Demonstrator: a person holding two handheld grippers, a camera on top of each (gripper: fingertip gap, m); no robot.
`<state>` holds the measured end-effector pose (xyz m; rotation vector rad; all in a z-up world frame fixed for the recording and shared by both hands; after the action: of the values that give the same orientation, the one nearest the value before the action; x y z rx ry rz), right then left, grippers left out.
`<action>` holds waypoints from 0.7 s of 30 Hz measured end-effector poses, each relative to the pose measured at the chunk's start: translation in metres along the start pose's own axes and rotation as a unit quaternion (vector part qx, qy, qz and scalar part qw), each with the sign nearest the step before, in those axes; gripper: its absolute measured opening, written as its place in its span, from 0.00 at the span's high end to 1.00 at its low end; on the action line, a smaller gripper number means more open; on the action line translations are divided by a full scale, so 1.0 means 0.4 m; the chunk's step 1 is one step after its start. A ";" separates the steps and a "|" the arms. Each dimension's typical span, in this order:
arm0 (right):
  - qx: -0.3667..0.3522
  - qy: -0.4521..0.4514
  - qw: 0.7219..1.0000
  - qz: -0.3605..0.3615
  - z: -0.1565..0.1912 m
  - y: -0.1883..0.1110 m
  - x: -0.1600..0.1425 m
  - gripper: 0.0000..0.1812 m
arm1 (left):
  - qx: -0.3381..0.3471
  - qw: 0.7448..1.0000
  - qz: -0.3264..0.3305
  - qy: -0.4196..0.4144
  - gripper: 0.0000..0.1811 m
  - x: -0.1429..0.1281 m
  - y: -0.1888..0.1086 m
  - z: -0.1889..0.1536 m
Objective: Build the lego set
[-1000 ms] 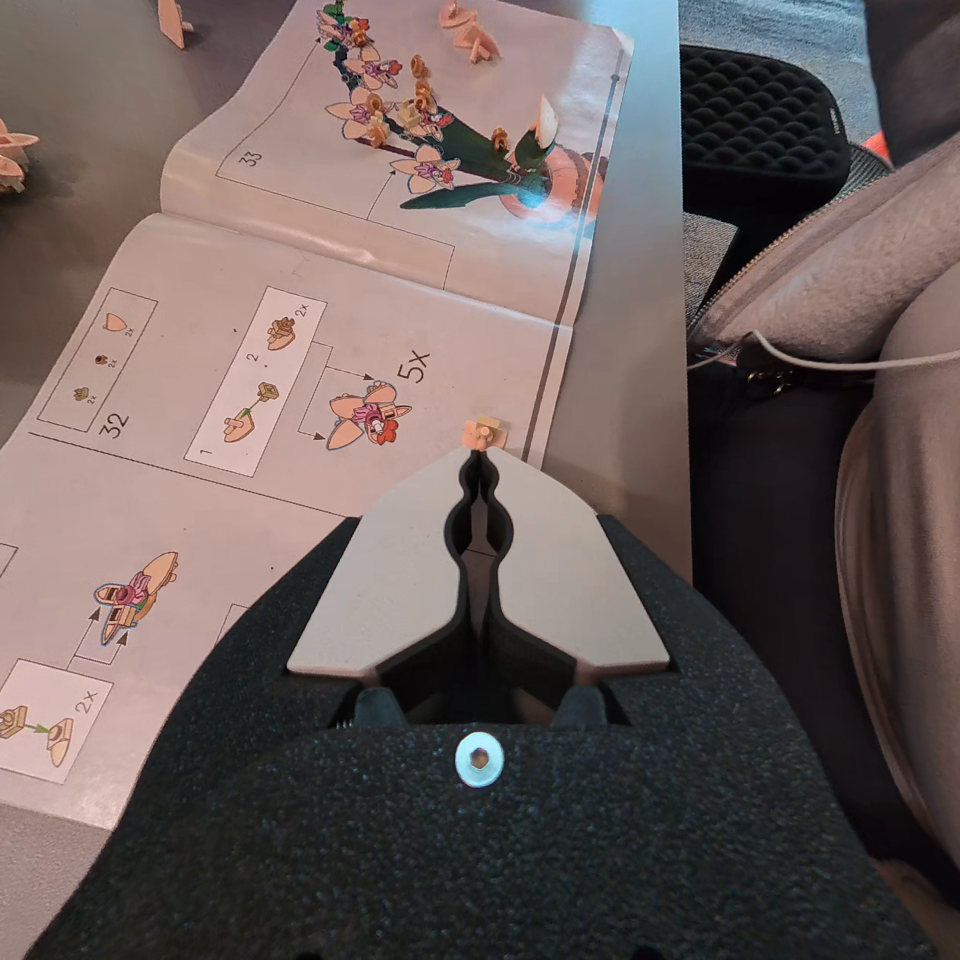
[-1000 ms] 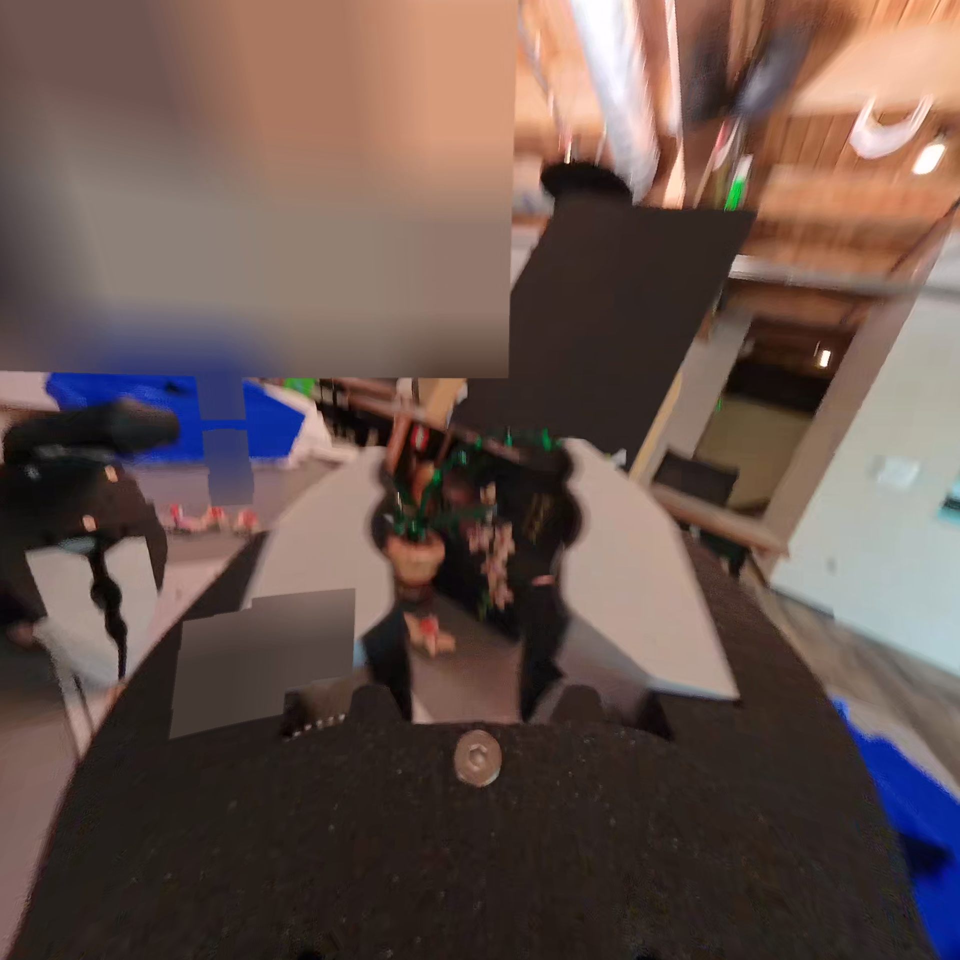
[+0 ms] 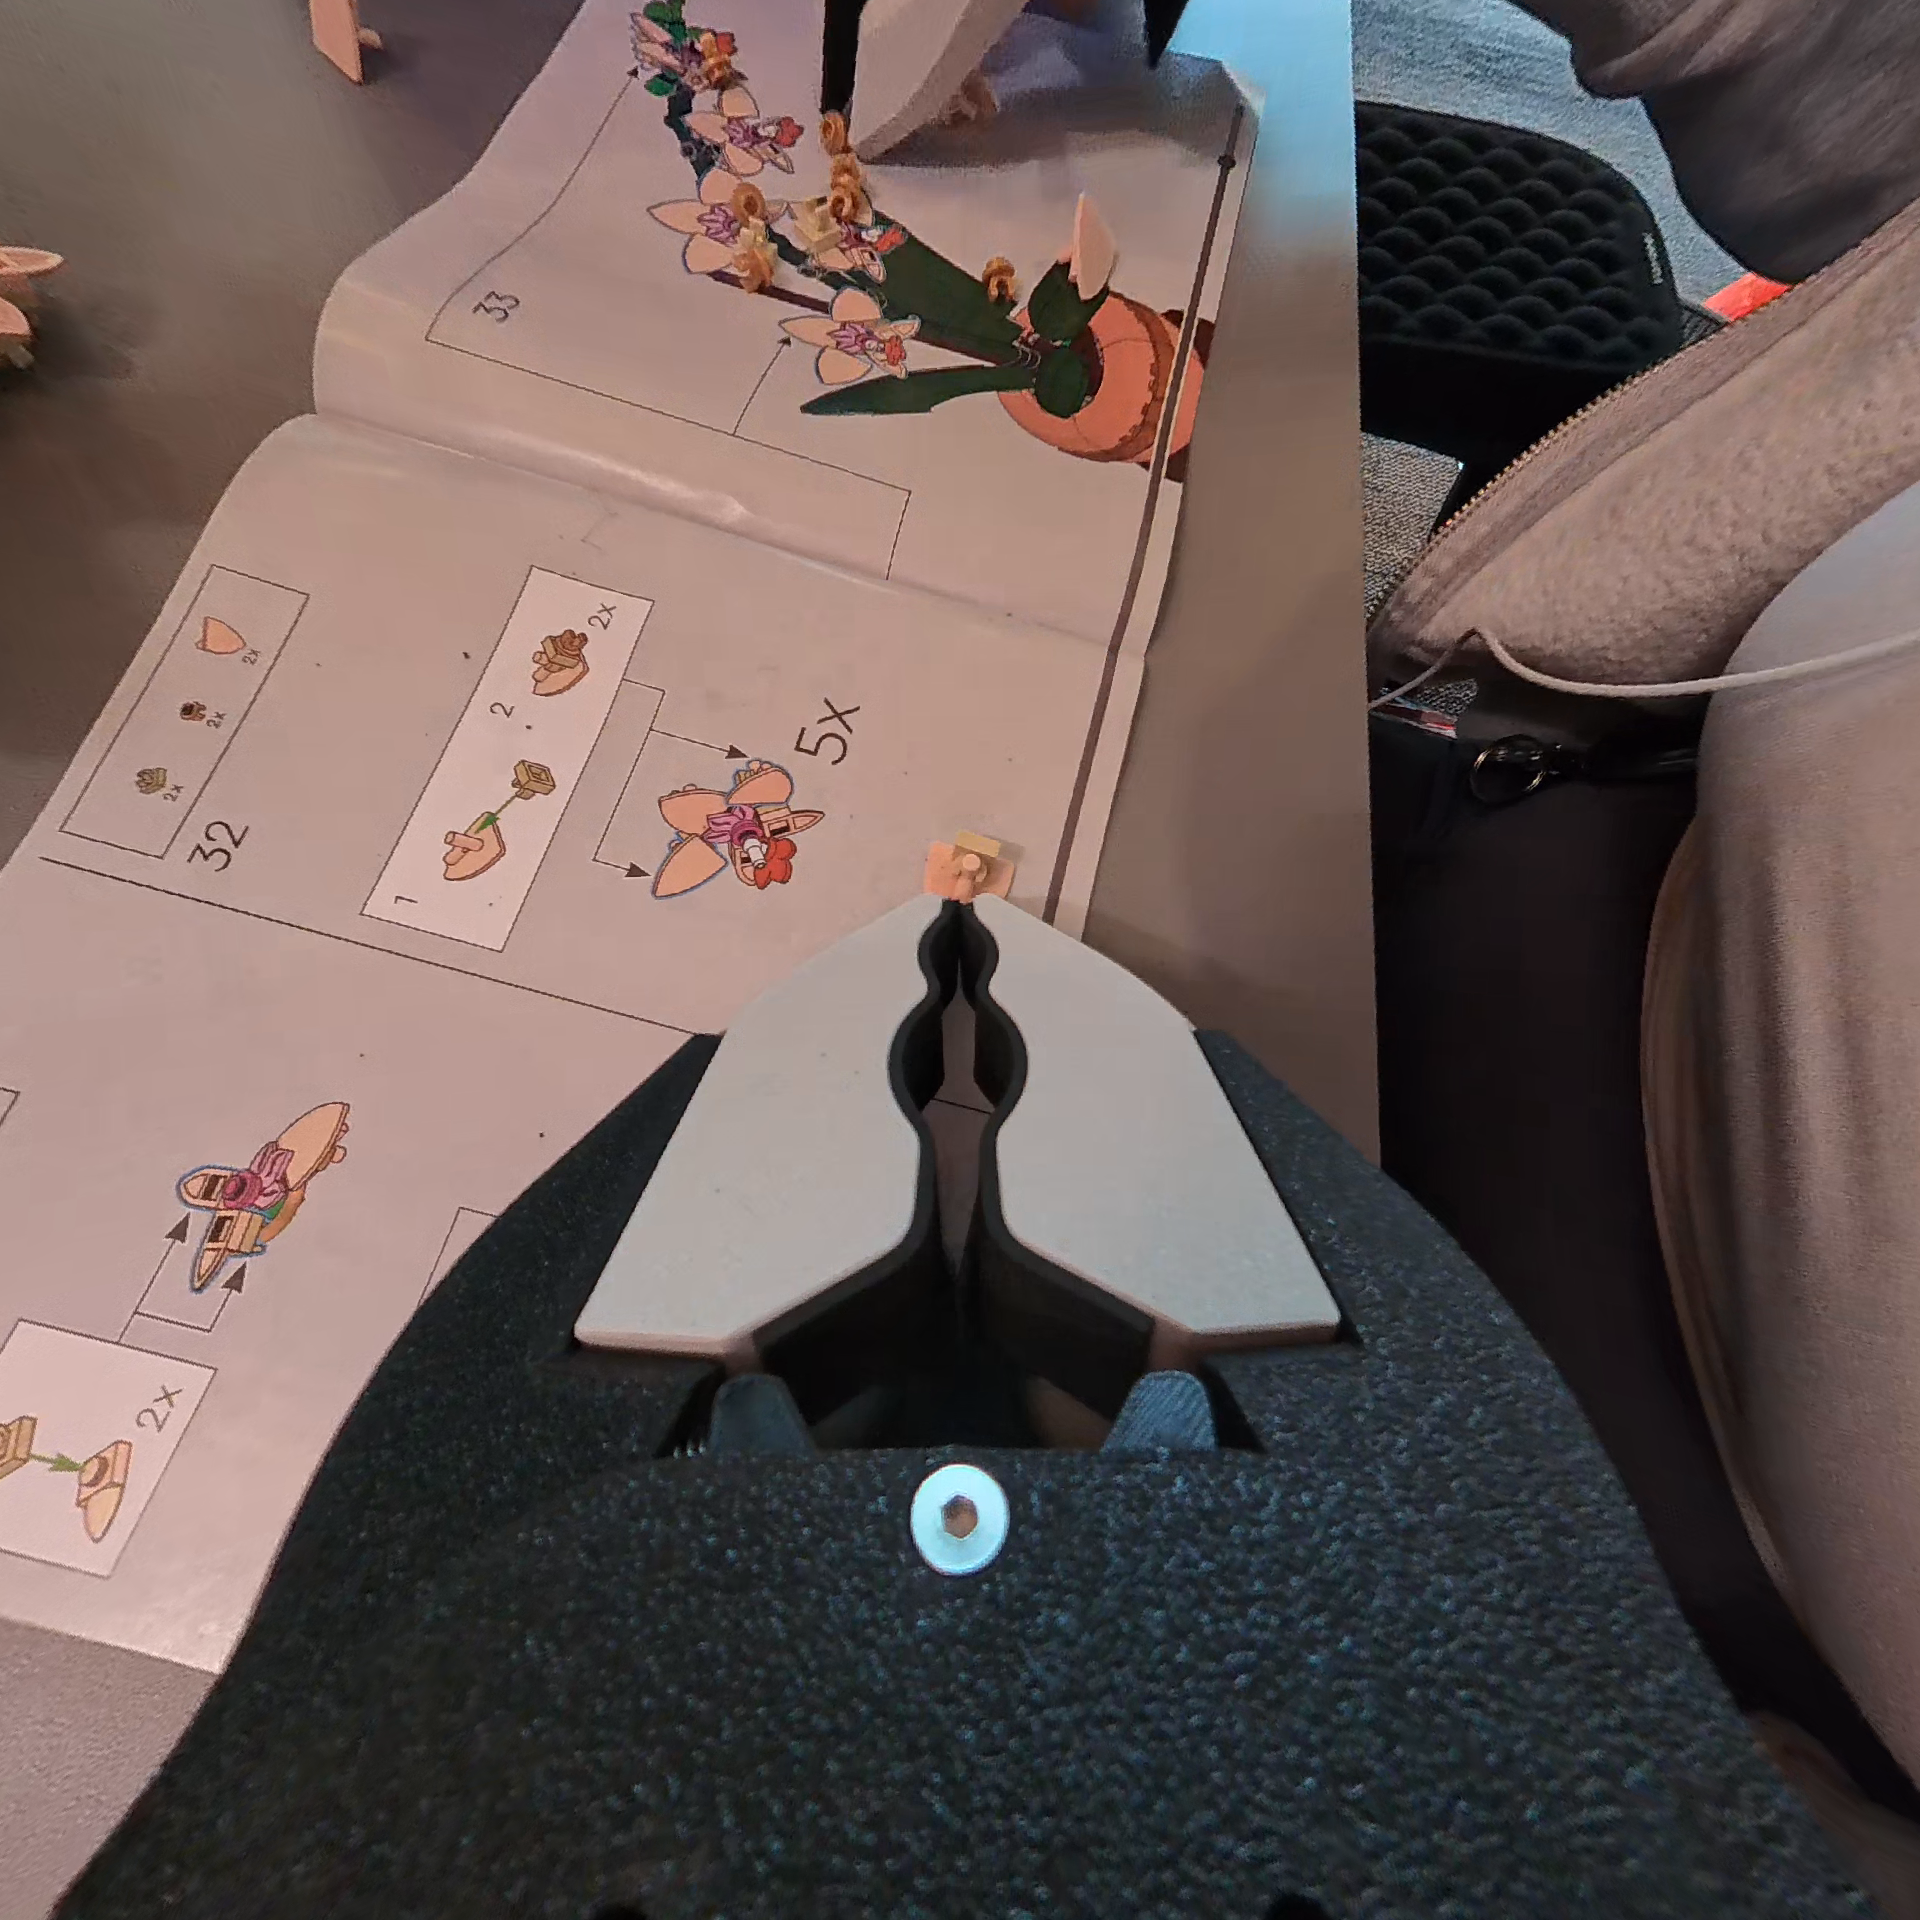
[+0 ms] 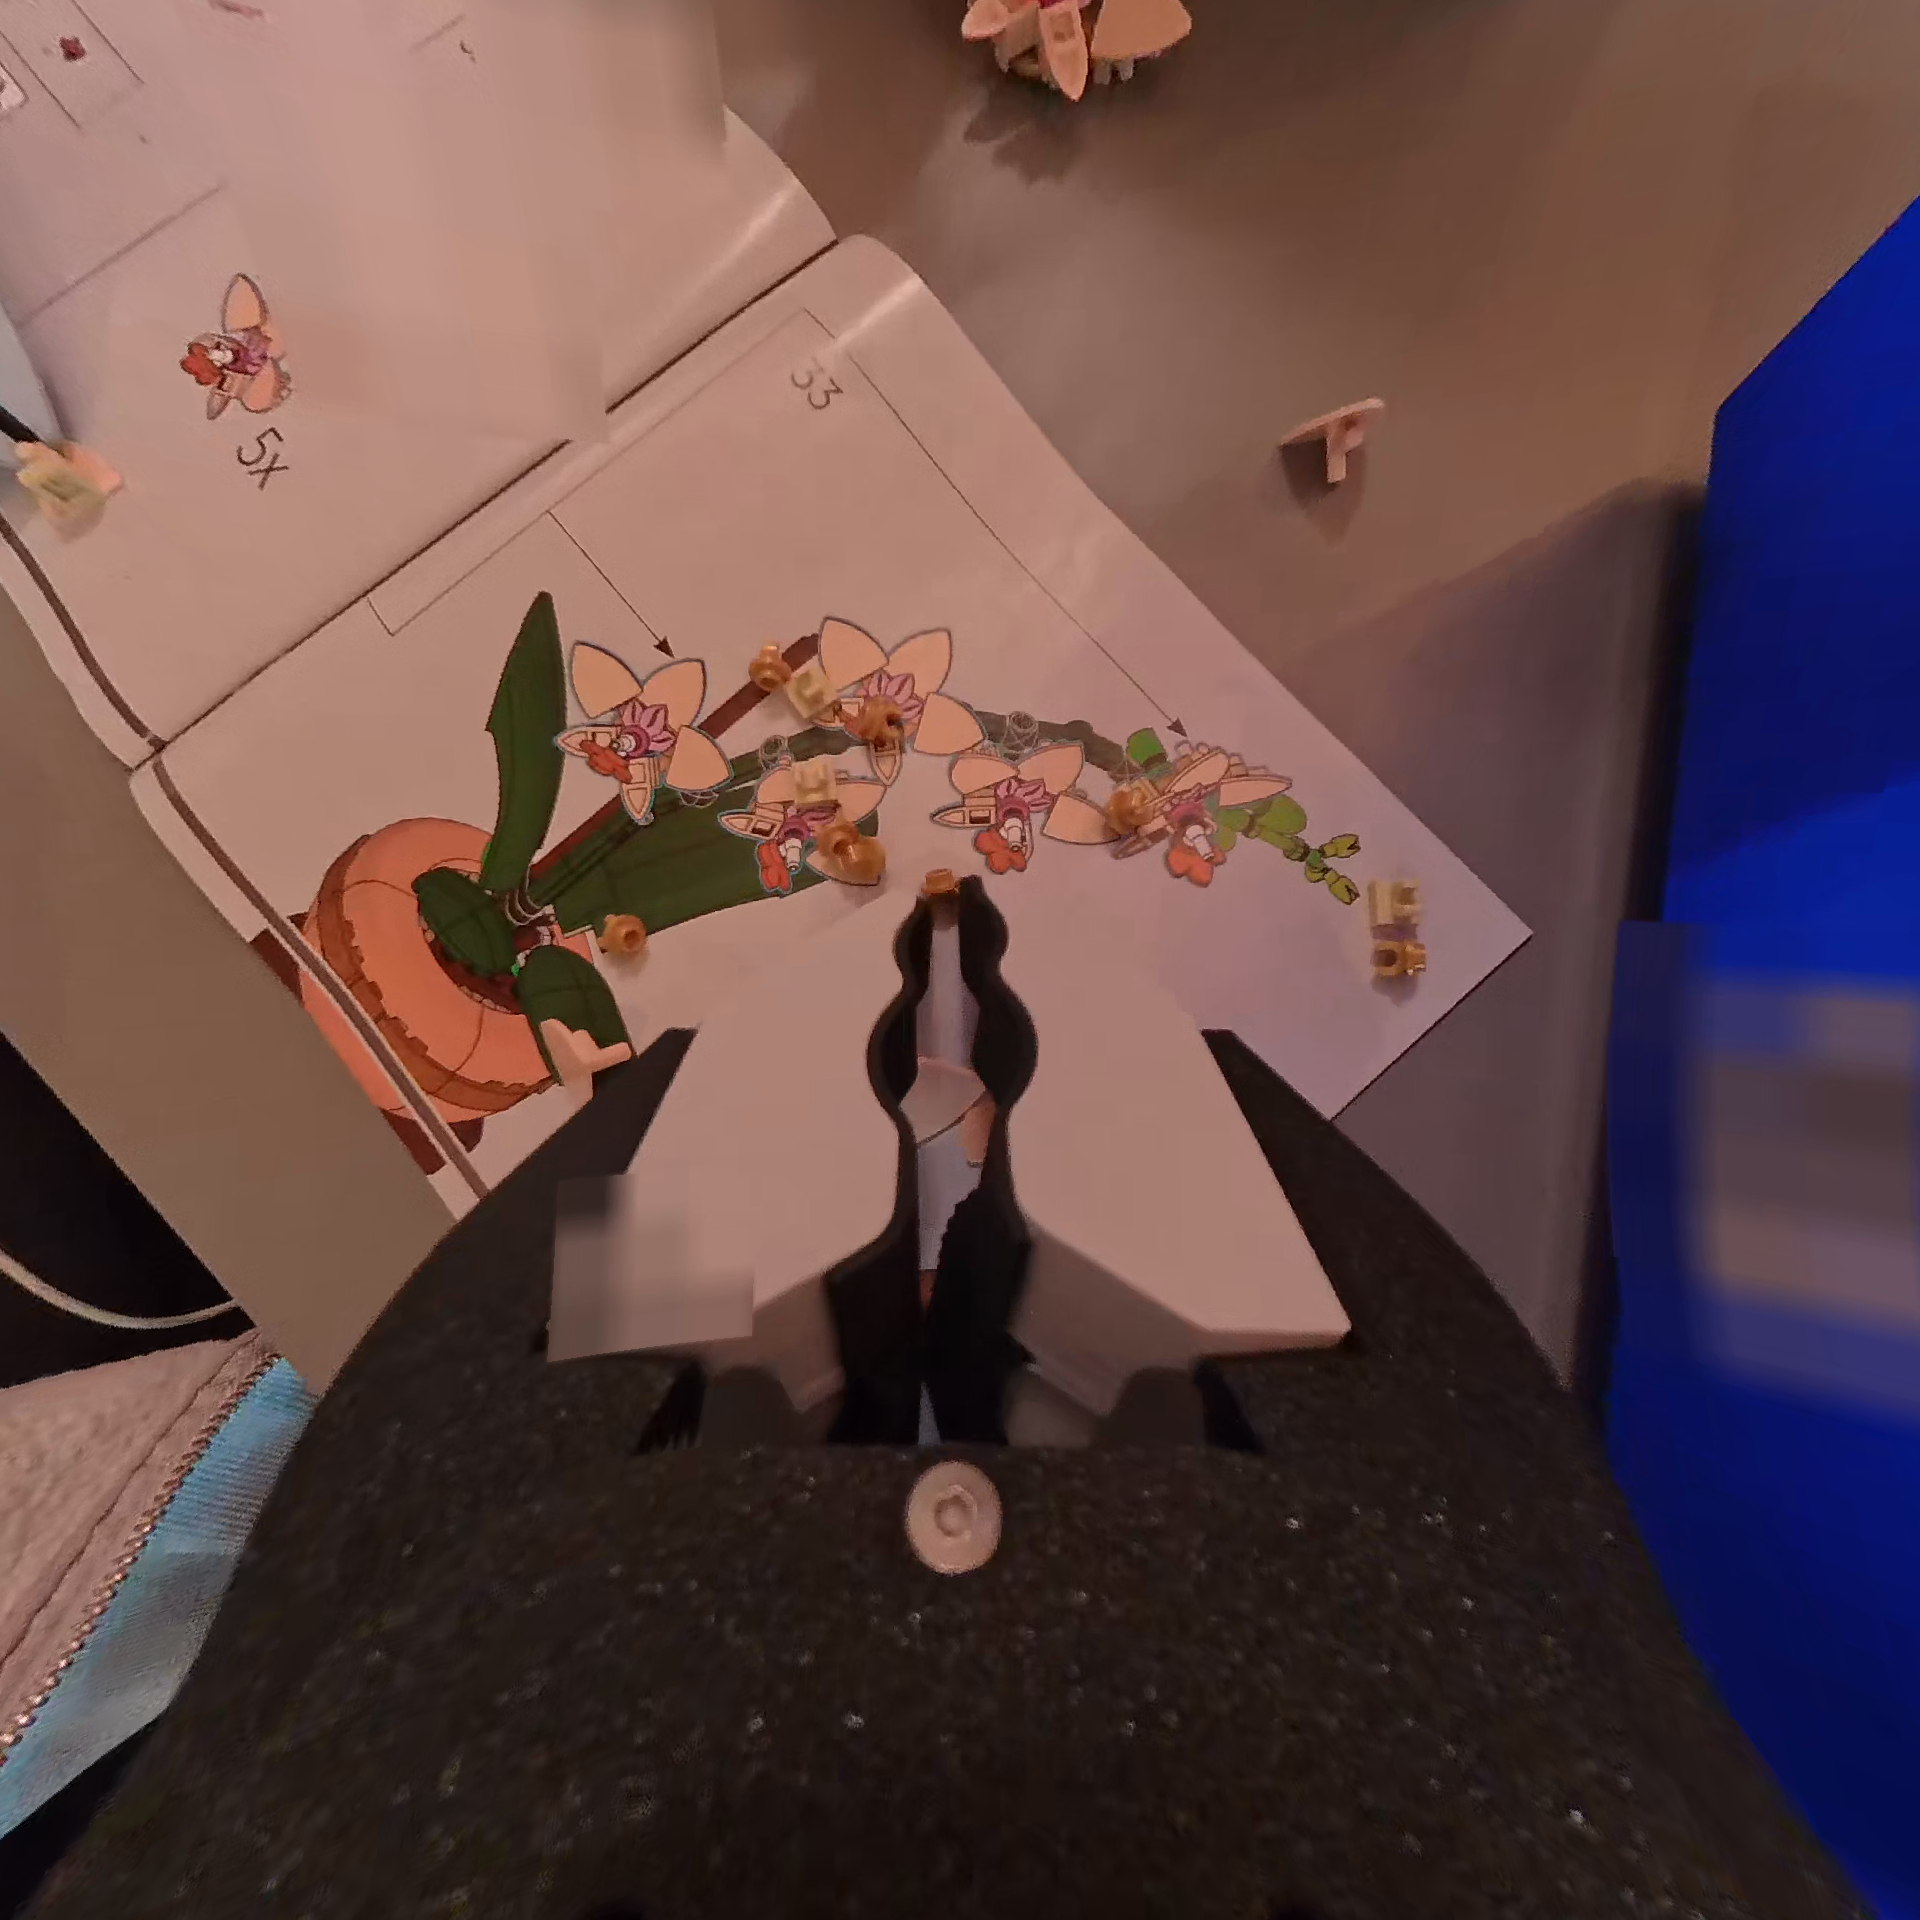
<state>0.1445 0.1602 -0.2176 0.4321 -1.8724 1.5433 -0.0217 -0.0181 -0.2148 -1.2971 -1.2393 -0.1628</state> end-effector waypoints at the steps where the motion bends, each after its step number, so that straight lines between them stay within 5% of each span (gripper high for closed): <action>1: 0.001 -0.001 1.000 -0.003 0.000 0.000 0.000 0.97 | 0.000 1.000 0.000 0.000 1.00 0.000 0.000 0.000; 7: -0.012 -0.034 0.998 -0.050 0.025 -0.031 0.038 0.98 | 0.000 1.000 0.000 0.000 1.00 0.000 0.000 0.000; 12: 0.015 -0.147 0.981 -0.122 0.165 -0.075 0.122 1.00 | -0.003 1.000 -0.001 -0.004 1.00 0.000 0.000 0.000; 17: 0.068 -0.163 0.976 -0.124 0.271 -0.038 0.135 1.00 | -0.003 1.000 -0.002 -0.007 1.00 0.000 0.000 0.000; 21: 0.045 -0.173 0.979 -0.095 0.245 -0.028 0.118 0.98 | -0.001 1.000 -0.004 -0.011 0.99 0.000 0.000 -0.003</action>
<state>0.0899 0.0710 -0.1858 0.9444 -1.9530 1.4987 -0.0211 -0.0189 -0.2145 -1.3001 -1.2628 -0.1561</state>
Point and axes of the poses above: each gripper's, where its closed fingertips meet, y out along the fingers, x out of its top, z = x × y across the jaws, the point moved 4 cm from there along -y, back along the fingers, and after that the axes turned 10 degrees about -x, right-handed, at the moved point
